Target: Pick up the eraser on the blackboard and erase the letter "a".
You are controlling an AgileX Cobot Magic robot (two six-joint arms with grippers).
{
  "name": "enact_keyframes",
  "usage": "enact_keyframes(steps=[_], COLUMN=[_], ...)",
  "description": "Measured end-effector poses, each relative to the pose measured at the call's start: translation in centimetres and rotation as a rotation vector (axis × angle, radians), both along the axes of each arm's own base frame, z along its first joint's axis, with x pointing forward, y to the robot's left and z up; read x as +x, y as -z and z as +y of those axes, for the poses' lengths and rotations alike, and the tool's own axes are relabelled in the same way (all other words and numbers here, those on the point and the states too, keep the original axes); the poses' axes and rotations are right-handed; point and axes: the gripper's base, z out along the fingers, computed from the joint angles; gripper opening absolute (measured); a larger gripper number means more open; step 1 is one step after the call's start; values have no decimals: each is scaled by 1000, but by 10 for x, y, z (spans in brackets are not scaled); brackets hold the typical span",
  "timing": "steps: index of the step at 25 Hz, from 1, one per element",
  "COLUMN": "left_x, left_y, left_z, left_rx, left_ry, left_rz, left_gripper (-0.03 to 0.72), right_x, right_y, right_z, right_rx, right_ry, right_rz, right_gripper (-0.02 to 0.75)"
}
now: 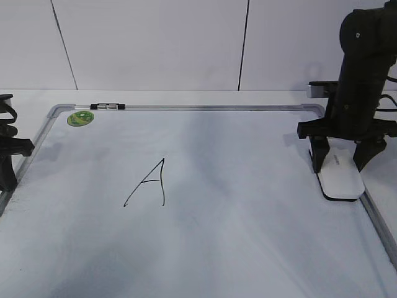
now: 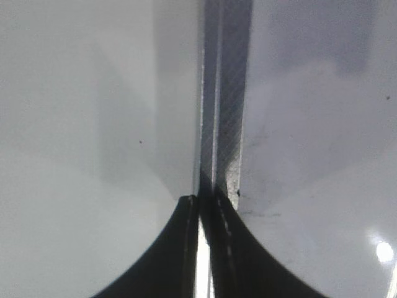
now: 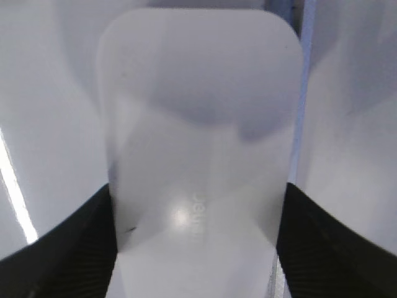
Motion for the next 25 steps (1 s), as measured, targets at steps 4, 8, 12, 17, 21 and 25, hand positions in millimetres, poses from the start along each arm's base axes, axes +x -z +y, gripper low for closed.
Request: enact_keyframes(steps=[4, 8, 12, 17, 21, 25], left_x=[0, 0, 0, 0, 0, 0], left_y=[0, 0, 0, 0, 0, 0], left_z=[0, 0, 0, -1, -1, -1], left_rx=[0, -1, -5, -9, -9, -11], left_ry=[0, -1, -2, -3, -4, -5], left_rz=[-2, -2, -2, -4, -4, -4], left_gripper=[13, 13, 13, 13, 13, 13], right_x=[0, 0, 0, 0, 1, 1], right_y=[0, 0, 0, 1, 4, 4], right_z=[0, 0, 1, 2, 2, 2], right_rx=[0, 0, 11, 18, 18, 20], right_ry=[0, 0, 5, -17, -37, -40], right_rz=[2, 2, 4, 7, 13, 14], right_gripper=[569, 569, 569, 588, 644, 659])
